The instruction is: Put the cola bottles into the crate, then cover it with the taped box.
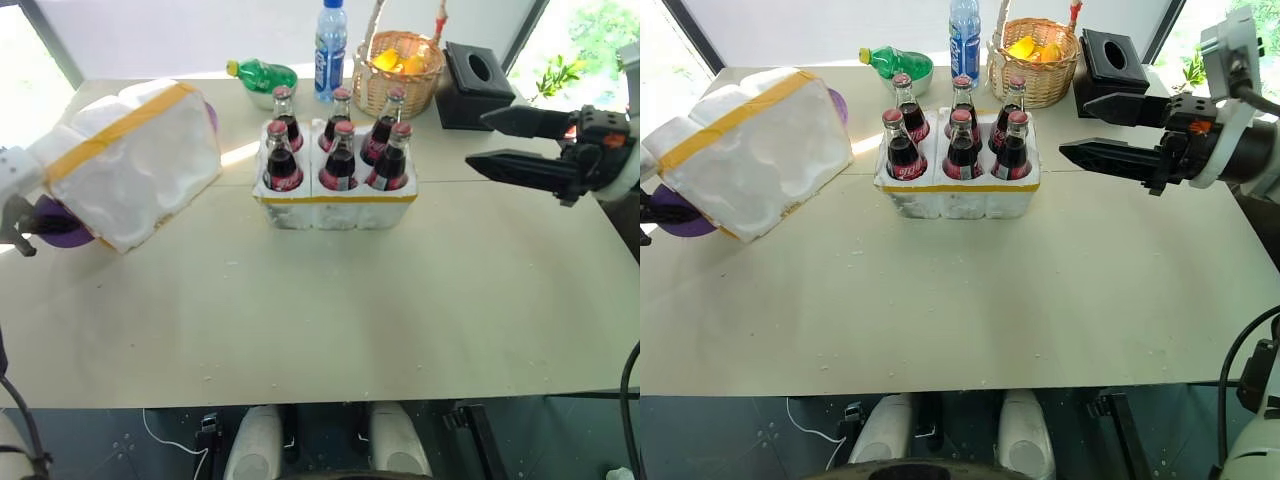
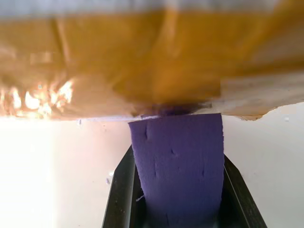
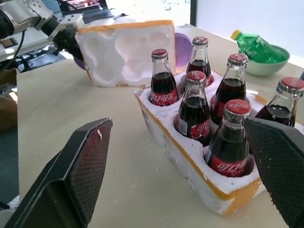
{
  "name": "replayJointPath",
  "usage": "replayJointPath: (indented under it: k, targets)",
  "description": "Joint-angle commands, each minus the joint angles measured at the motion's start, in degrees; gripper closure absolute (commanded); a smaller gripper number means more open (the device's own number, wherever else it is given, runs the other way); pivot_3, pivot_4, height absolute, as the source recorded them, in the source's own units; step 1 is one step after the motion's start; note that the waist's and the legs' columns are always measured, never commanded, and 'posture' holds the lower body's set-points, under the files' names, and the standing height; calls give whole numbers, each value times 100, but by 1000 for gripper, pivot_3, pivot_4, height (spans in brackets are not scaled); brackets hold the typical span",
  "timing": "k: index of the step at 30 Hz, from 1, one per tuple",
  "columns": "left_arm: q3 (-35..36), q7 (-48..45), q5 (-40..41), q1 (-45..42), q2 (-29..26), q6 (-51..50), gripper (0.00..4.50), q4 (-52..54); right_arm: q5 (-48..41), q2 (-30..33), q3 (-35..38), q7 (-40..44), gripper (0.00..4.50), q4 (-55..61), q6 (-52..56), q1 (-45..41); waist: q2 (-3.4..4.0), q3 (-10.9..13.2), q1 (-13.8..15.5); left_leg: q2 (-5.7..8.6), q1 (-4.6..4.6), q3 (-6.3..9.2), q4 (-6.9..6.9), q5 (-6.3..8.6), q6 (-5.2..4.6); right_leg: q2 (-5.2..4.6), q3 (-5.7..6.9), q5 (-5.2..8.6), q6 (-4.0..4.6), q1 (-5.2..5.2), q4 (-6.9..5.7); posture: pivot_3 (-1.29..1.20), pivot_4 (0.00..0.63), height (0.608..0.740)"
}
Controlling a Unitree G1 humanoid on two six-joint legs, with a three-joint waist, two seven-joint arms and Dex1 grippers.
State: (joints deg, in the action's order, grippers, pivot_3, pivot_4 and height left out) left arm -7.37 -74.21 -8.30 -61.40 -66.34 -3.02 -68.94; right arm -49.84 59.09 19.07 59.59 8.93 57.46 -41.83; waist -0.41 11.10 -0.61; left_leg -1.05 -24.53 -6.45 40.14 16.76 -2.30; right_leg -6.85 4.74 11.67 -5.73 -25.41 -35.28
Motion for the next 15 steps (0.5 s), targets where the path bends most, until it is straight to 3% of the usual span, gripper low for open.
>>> replayJointPath:
  k: [1, 7, 12, 15]
  targets:
    - [425, 634, 150, -434, -146, 504, 4211, 285, 24, 160, 206, -44, 0, 134, -195, 28, -13, 2, 0, 0, -1, 1, 0, 0, 0, 0, 0, 0, 0, 0, 0, 0, 150, 740]
    - [923, 2229, 369, -1121, 666, 1964, 4211, 1192, -77, 222, 314, -152, 0, 137, -132, 187, -35, 3, 119, 5, -7, 9, 9, 0, 0, -6, 2, -6, -8, 5, 0, 0, 150, 740]
    - [603, 2638, 105, -1046, 1451, 2777, 4211, 2109, -113, 327, 496, -162, 0, 217, -103, 522, -36, 2, 133, 11, -7, 1, 10, 1, -3, -8, 1, -10, -16, 10, -2, 0, 150, 740]
    - [146, 3112, -526, -1037, 1819, 3084, 4211, 2391, -148, 340, 688, -255, 0, 199, -69, 710, -36, 2, 133, 15, -5, -16, 11, 0, -2, -6, 2, -10, -16, 11, -2, 0, 150, 740]
